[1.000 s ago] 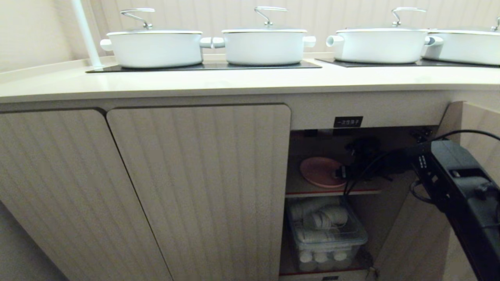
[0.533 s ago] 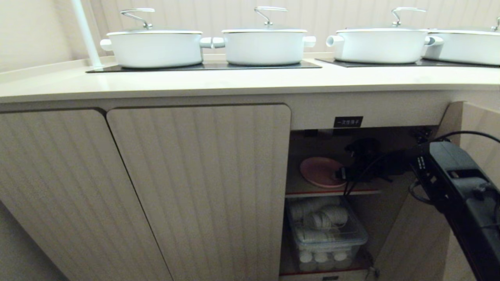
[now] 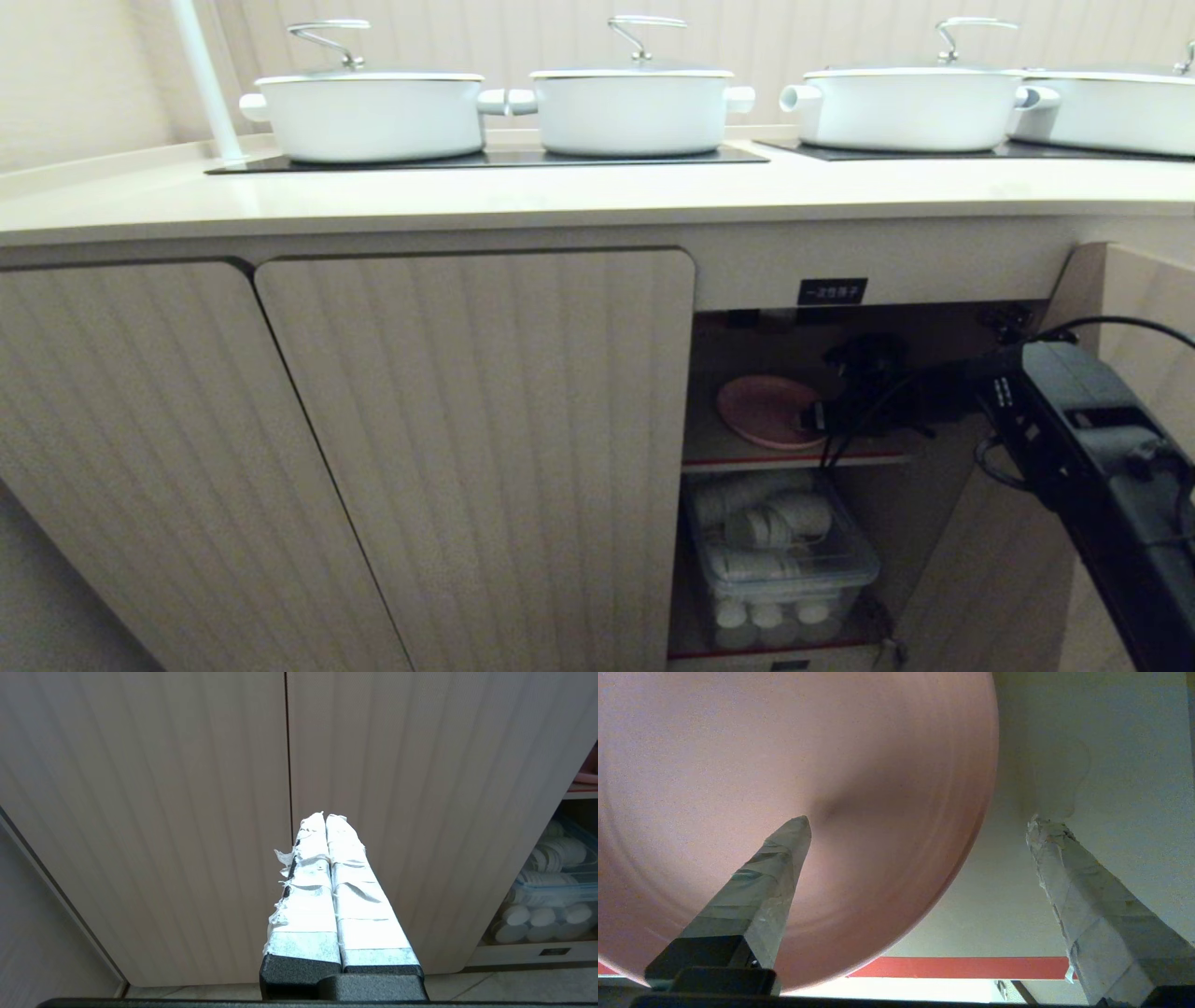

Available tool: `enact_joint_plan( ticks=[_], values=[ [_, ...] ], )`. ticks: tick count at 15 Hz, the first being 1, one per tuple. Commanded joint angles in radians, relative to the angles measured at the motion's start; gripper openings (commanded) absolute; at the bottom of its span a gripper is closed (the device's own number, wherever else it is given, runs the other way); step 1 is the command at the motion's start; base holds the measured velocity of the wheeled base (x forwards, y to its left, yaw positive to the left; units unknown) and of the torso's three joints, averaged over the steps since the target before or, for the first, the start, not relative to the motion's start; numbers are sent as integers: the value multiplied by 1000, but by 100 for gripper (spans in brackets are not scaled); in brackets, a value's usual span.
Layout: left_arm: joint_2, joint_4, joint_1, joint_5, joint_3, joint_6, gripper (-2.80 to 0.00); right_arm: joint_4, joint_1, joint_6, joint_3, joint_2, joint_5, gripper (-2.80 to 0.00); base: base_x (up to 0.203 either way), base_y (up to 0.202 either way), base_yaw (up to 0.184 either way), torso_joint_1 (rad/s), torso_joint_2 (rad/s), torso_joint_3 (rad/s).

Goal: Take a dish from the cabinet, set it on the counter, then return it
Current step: Take the plate from the cabinet

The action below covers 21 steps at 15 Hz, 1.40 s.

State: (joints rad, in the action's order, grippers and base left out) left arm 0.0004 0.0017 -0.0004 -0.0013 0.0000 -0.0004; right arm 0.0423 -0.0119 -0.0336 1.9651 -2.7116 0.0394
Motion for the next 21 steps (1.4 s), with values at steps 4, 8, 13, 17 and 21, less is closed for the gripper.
enact_joint_plan(
  ticks=[4, 8, 13, 17, 21],
  values=[
    [0, 0, 0, 1, 0, 0, -280, 1, 0, 0, 8, -11, 1, 0, 0, 0, 0, 0, 0, 0],
    [0, 0, -1, 0, 0, -1, -280, -1, 0, 1, 9, -16, 2, 0, 0, 0, 0, 0, 0, 0],
    [0, 0, 0, 1, 0, -1, -280, -44, -3, -2, 9, -23, 20, 0, 0, 0, 0, 0, 0, 0],
    [0, 0, 0, 0, 0, 0, -280, -44, -4, 1, 9, -23, 23, 0, 0, 0, 0, 0, 0, 0],
    [0, 0, 0, 0, 0, 0, -280, -44, -3, 1, 9, -23, 24, -280, 0, 0, 0, 0, 0, 0]
  ],
)
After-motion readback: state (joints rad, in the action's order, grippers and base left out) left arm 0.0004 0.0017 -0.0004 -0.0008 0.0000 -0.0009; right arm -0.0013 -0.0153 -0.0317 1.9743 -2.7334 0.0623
